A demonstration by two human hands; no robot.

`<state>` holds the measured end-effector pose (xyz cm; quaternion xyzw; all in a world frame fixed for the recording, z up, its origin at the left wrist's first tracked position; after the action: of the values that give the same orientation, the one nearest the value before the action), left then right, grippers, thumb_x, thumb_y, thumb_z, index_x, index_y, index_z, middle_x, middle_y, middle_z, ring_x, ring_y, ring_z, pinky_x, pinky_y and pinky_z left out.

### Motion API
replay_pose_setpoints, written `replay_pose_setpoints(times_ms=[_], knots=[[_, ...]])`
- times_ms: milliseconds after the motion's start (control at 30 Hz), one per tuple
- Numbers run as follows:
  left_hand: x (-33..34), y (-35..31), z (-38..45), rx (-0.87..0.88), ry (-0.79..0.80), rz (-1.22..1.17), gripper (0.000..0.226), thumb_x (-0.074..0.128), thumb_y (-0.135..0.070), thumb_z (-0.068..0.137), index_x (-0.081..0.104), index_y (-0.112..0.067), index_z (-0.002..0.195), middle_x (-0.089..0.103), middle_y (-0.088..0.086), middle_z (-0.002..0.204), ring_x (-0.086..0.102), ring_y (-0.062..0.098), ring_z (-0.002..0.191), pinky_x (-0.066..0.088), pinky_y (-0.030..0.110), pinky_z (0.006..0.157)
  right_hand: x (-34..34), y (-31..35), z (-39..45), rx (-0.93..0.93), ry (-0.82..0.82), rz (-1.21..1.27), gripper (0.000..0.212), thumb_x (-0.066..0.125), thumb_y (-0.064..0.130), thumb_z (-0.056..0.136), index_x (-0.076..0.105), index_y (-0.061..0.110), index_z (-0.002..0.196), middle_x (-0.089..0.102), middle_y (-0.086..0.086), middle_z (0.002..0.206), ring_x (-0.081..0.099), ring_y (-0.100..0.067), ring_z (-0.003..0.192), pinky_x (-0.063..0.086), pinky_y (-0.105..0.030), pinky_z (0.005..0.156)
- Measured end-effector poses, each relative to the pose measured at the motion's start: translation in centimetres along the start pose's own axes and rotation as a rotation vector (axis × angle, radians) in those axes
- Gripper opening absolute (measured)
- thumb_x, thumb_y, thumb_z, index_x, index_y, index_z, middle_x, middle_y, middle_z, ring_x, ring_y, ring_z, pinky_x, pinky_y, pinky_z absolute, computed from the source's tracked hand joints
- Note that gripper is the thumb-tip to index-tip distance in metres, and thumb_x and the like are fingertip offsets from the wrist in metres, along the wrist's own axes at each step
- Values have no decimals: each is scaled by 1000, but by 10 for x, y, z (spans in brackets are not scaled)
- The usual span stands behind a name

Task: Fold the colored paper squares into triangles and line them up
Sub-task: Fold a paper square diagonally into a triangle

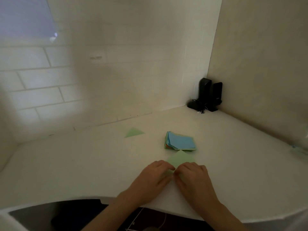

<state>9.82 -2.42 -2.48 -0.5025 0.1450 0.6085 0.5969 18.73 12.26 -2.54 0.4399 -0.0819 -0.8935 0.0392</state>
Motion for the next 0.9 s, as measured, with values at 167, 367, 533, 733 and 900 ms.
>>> replay_pose_setpoints(times_ms=[167,367,533,733,900], knots=[[11,4,-8,-51,-60,-11,27,48,-35,91,65,-18,103,65,-6,100,51,6,92,39,17,81,0,4,-8,118,96,10,19,43,38,78,57,32,66,55,14,69,54,-8,64,31,-22,61],[17,1,-1,-127,-145,-32,26,50,-39,86,67,-19,85,63,-8,87,52,8,83,37,15,75,3,-1,-1,227,210,235,40,36,54,79,65,26,80,58,10,85,53,-13,81,44,-32,72],[18,0,3,-226,-180,-85,23,55,-41,81,67,-22,87,64,-12,86,53,3,83,33,6,77,7,-7,2,275,231,330,36,48,57,73,67,29,83,58,12,86,57,-11,82,48,-32,77],[12,2,11,-367,-158,-267,22,77,-8,67,67,-20,82,66,-13,80,59,-4,79,39,5,70,3,-16,23,454,410,463,23,81,28,67,65,31,84,63,10,86,54,2,72,40,-4,64],[4,9,14,-417,-90,-294,32,75,-4,67,65,-34,77,69,-13,80,61,-2,77,42,8,70,1,-26,32,459,567,464,28,79,21,68,66,37,87,62,17,83,53,5,69,38,-1,61]])
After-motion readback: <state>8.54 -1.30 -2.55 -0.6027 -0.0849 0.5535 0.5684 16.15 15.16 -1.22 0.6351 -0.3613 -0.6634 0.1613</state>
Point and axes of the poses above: each hand's wrist, its own z-axis towards the middle knuckle, its own x-axis out of the palm, y = z × x, the point moved 1 cm from there along z, towards the middle knuckle
